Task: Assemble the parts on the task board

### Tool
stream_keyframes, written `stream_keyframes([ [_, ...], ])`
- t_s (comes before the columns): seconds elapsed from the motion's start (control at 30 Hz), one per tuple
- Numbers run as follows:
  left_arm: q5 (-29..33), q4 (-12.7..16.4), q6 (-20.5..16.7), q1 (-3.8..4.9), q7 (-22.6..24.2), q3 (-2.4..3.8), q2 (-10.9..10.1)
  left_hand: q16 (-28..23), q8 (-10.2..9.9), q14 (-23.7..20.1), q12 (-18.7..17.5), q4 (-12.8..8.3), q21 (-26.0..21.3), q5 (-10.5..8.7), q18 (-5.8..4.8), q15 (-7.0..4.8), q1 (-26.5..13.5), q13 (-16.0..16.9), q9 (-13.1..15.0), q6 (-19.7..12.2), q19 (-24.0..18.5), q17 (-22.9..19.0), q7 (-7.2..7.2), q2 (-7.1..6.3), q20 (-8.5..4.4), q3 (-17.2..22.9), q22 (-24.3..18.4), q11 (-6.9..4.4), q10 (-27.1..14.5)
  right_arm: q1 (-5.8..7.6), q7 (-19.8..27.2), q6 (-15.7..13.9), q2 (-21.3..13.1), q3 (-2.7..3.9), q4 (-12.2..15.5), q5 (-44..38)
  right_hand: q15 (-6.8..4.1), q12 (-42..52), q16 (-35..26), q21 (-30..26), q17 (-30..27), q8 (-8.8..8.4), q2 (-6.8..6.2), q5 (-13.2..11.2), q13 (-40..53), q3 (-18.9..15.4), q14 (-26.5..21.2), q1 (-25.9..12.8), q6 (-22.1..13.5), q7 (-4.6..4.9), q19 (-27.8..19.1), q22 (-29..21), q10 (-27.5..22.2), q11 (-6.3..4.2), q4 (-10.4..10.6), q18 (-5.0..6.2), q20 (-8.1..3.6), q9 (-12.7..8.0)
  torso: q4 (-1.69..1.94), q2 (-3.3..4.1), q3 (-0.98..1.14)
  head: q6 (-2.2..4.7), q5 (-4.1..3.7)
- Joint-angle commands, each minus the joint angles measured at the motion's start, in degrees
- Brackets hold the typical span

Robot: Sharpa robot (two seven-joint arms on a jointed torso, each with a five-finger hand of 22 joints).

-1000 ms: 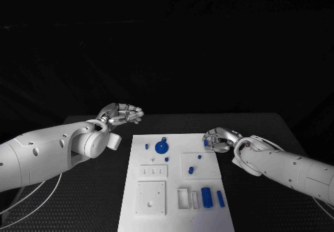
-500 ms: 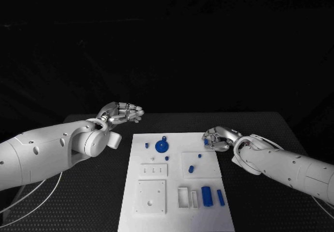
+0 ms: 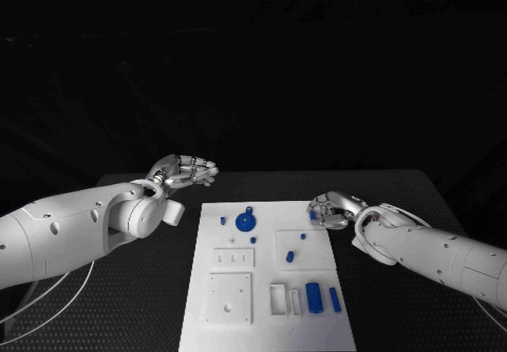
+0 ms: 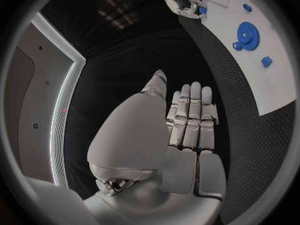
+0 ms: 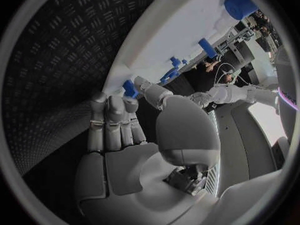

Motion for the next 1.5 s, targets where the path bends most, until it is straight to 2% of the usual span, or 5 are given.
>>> stream_keyframes([
  [0.03, -0.17, 0.10, 0.71, 0.04, 0.30, 0.05, 0.07, -0.33, -0.25, 0.26, -0.33, 0.12, -0.38, 0.35, 0.91, -0.02, -0.16, -0.06, -0.09, -0.18, 0.05, 0.05, 0.38, 0.34, -0.07, -0.27, 0.72, 0.23, -0.26, -0.03, 0.12, 0.73, 0.02, 0.00, 0.03, 0.00, -0.26, 0.38, 0.38, 0.29, 0.07, 0.16, 0.29, -0.21, -0.10, 0.45, 0.24, -0.03, 3.78, 0.93, 0.27, 0.66, -0.36, -0.14, -0.06, 1.71, 0.06, 0.06, -0.04, 0.02, 0.02, 0.03, 0.05],
  [0.33, -0.17, 0.05, 0.66, 0.04, 0.35, 0.05, -0.02, -0.34, -0.25, 0.26, -0.34, 0.10, -0.38, 0.34, 0.91, -0.02, -0.15, -0.07, -0.09, -0.19, 0.05, 0.05, 0.39, 0.33, -0.07, -0.26, 0.72, 0.23, -0.29, -0.04, 0.39, 0.60, 0.20, 0.00, -0.07, 0.02, -0.24, 0.42, 0.43, 0.36, 0.08, 0.15, 0.12, -0.18, -0.10, 0.41, 0.26, -0.25, 3.81, 0.94, 0.31, 0.69, -0.35, -0.13, -0.16, 1.71, 0.04, 0.05, -0.06, 0.00, 0.04, 0.07, 0.09],
  [0.5, -0.15, 0.03, 0.76, 0.04, 0.34, 0.05, 0.11, -0.34, -0.26, 0.26, -0.36, 0.12, -0.38, 0.34, 0.91, -0.02, -0.16, -0.07, -0.09, -0.20, 0.05, 0.06, 0.39, 0.35, -0.07, -0.25, 0.72, 0.24, -0.31, -0.04, 0.50, 1.02, 0.22, 0.00, -0.19, 0.49, -0.40, 0.60, 0.65, 0.55, 0.16, 0.53, 0.66, -0.21, -0.07, 0.77, 0.42, -0.31, 4.58, 0.72, 0.49, 0.72, -0.18, -0.32, -0.26, 1.71, -0.07, 0.22, 0.01, 0.01, 0.02, 0.02, 0.15],
  [0.9, -0.13, -0.01, 0.73, 0.04, 0.32, 0.05, 0.08, -0.35, -0.27, 0.25, -0.37, 0.13, -0.39, 0.34, 0.90, -0.02, -0.20, -0.08, -0.10, -0.21, 0.06, 0.06, 0.40, 0.37, -0.07, -0.23, 0.72, 0.24, -0.33, -0.04, 0.19, 0.90, 0.25, 0.01, -0.72, 0.15, -1.43, 0.60, 0.76, 0.71, 0.18, 2.71, 1.68, -0.27, -0.15, 2.53, 0.24, -0.71, 8.40, -0.66, 0.36, 0.70, -0.28, -1.56, 0.06, 1.71, -0.23, 1.46, 0.00, 0.00, 0.04, -0.13, 0.07],
  [1.5, -0.13, 0.02, 0.74, 0.04, 0.27, 0.05, 0.03, -0.37, -0.27, 0.25, -0.37, 0.10, -0.41, 0.34, 0.91, -0.03, -0.16, -0.08, -0.11, -0.21, 0.05, 0.07, 0.40, 0.37, -0.08, -0.18, 0.71, 0.24, -0.35, -0.04, 0.09, -0.17, -0.08, 0.01, 0.35, 0.43, -1.80, 0.63, 0.87, 0.84, 0.18, 3.24, 1.93, -0.27, -0.16, 3.10, 0.30, -0.68, 9.08, -1.02, 0.46, 0.68, -0.21, -1.92, -0.27, 1.71, -0.37, 2.01, 0.03, 0.03, 0.02, -0.29, -0.01],
])
